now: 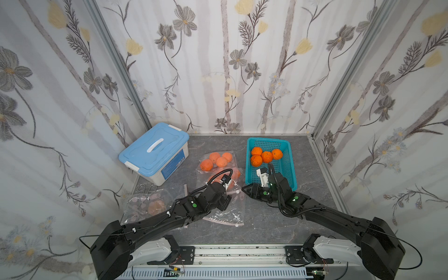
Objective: Open the zip-top bag and take out the orange
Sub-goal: Unzip the zipper on the zipper food storage bag.
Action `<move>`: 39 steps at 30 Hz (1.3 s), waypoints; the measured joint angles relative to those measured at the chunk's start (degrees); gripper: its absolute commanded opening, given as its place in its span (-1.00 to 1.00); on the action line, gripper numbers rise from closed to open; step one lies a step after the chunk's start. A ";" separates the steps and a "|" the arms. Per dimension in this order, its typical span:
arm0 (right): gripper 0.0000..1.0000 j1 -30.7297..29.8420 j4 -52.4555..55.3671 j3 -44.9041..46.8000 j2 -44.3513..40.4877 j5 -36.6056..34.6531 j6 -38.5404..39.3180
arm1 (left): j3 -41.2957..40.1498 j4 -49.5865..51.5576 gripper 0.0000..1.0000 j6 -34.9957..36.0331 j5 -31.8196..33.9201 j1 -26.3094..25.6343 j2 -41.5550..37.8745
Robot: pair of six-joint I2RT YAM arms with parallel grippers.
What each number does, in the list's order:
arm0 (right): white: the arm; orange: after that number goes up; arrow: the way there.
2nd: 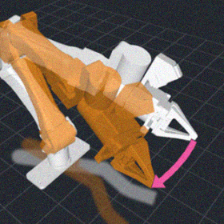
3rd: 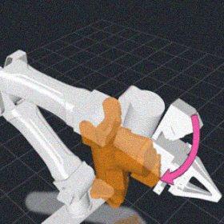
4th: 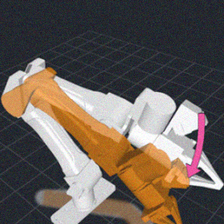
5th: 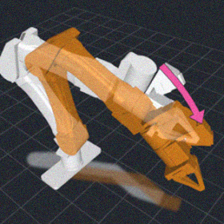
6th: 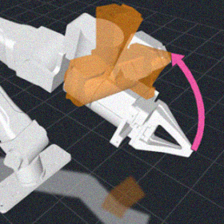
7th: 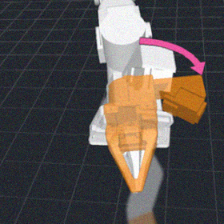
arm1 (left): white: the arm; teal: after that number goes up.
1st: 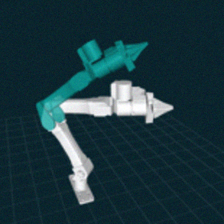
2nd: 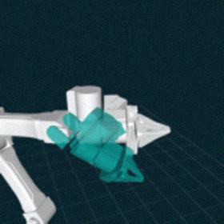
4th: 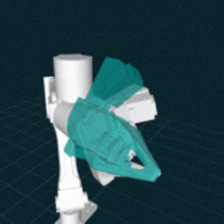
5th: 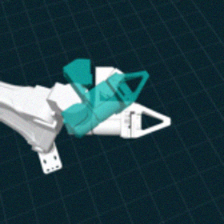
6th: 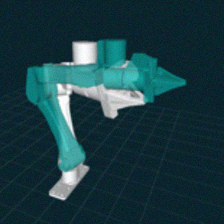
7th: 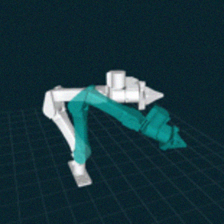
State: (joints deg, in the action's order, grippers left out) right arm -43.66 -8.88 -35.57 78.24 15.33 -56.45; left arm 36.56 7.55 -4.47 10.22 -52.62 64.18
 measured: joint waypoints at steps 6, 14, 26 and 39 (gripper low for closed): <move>-0.22 -0.24 -5.68 1.01 4.39 0.20 -7.02 | -1.70 -1.36 0.29 2.40 0.46 -0.02 -1.62; -0.30 -2.01 -7.37 1.29 6.67 -1.01 -10.60 | -2.60 -1.81 0.29 3.19 0.44 0.00 -2.34; -0.42 -2.16 -7.54 1.03 8.52 -3.72 -11.72 | -3.15 -3.04 0.29 3.85 0.26 0.00 -2.75; -0.81 -1.68 -8.92 1.07 9.51 -4.74 -12.37 | -3.15 -3.02 0.29 4.04 0.28 0.00 -2.40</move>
State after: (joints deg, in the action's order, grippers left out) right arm -45.34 -17.80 -34.50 87.74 10.59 -68.82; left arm 33.41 4.54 -0.43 10.50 -52.62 61.78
